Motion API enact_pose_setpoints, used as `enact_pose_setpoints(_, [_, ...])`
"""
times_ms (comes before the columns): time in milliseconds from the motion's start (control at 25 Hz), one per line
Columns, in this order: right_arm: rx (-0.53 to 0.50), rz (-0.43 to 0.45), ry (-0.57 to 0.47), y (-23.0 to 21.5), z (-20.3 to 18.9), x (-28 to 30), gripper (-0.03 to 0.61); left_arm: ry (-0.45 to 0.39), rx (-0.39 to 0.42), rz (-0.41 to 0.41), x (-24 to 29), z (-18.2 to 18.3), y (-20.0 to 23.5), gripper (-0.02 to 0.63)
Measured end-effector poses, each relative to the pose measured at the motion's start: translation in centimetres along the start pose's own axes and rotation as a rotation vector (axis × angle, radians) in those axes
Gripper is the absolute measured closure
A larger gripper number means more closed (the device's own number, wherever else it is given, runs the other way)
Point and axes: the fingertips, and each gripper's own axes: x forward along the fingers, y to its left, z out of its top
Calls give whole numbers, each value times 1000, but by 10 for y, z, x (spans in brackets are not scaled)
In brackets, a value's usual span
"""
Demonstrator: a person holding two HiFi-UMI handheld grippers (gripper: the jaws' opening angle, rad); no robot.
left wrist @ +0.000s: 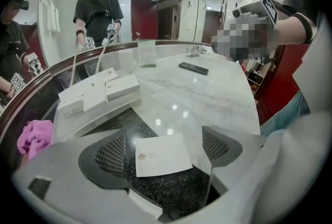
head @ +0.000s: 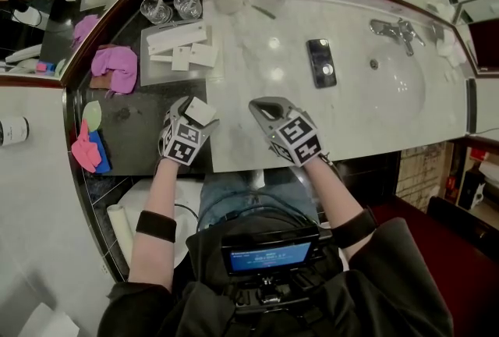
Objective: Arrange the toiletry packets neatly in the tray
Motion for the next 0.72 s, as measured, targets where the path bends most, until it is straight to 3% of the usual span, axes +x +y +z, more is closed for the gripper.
enact_pose_setpoints(280, [-18,-4,-7,-5,4,-8,561,-52,-6,52,-23,24,5,161])
enact_pose_setpoints(400, [-31,4,-22,-5,15,-14,561,-129,-36,107,-50,48,14,256])
enact_pose_setpoints(520, [-53,14,-40,-5,24,-16,561,-226,-74,180,-84,70,23,400])
enact_pose_setpoints(720, [-95,33,-63,1,42,-16,561,-370,-152,295,-140,88,35,490])
